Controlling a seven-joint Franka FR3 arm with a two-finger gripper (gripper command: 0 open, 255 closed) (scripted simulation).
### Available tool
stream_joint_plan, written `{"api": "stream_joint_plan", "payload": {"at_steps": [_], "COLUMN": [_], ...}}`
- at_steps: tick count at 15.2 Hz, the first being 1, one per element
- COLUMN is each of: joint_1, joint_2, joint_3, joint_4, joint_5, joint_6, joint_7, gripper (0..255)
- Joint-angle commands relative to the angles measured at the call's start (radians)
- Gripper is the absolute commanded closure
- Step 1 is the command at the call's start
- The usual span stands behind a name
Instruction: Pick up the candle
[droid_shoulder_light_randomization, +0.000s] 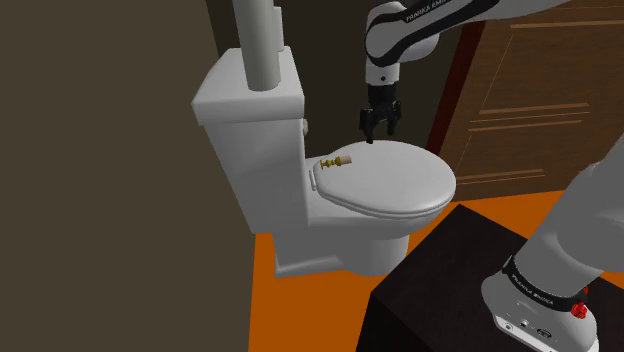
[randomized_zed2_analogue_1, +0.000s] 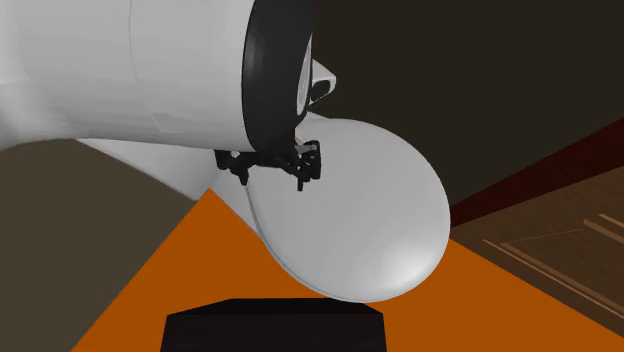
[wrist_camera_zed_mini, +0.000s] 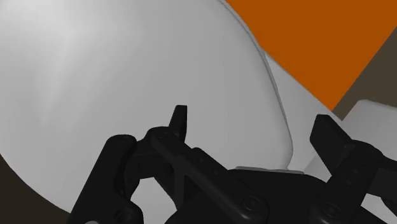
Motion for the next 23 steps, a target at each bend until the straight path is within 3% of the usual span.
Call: {"api": "stream_joint_plan", "payload": {"at_steps": [1, 9, 16, 23], "joint_1": [-0.002, -0.015, -0.032, -0.034], "joint_2": [0.080, 0.405, 0.709, 0.760], "joint_3": [-0.003, -0.004, 0.000, 0.003], "joint_4": [0.056, 0.320, 0.645, 0.642], "joint_5": [0.000, 0.002, 0.000, 0.003], "joint_6": [0.019, 0.054, 0.013, 0.066], "joint_7": [-0.013, -0.051, -0.072, -0.073], "gripper": [0, 0, 0, 0]}}
